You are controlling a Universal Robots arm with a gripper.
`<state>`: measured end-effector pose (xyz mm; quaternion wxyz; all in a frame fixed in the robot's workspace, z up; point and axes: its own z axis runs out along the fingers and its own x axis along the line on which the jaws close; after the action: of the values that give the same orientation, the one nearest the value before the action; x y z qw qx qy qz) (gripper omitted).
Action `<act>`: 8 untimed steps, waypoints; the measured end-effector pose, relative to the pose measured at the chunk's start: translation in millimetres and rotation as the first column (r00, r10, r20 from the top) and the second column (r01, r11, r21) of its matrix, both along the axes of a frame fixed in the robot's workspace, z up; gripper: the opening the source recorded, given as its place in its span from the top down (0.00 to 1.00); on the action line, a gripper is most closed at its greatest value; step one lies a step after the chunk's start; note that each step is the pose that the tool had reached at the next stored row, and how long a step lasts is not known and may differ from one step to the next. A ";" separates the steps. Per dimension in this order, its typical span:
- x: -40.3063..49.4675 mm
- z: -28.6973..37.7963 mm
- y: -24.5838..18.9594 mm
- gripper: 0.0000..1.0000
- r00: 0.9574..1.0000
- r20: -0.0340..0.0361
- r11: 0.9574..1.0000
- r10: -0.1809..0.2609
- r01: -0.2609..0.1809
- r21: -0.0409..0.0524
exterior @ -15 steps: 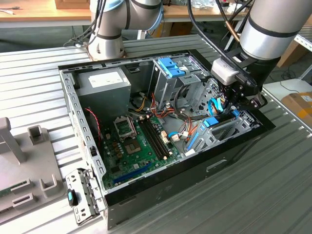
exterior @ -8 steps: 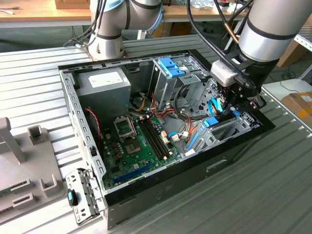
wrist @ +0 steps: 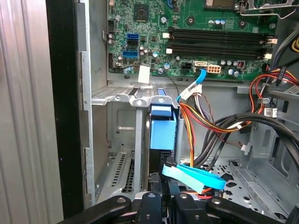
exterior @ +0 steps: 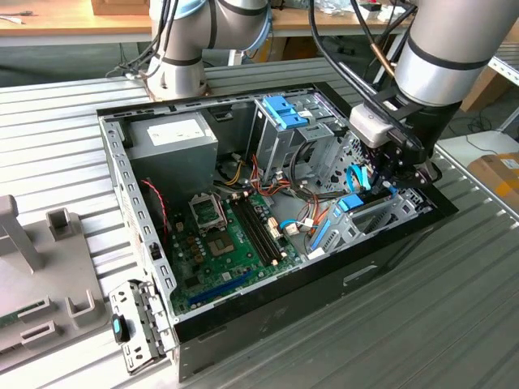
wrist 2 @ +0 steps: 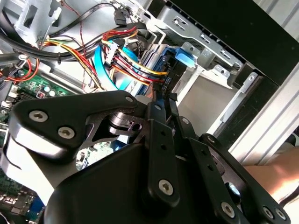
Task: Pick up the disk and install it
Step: 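Insert the first disk wire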
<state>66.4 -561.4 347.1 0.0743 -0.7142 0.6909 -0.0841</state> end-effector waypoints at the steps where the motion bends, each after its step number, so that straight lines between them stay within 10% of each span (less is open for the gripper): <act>1: -0.1 -0.1 0.1 0.83 1.000 0.000 1.000 -0.005 0.005 0.000; 8: -0.3 -0.3 2.2 0.83 1.000 0.000 1.000 -0.031 0.031 0.000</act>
<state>66.1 -559.1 346.9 0.0729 -0.7035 0.7018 -0.0852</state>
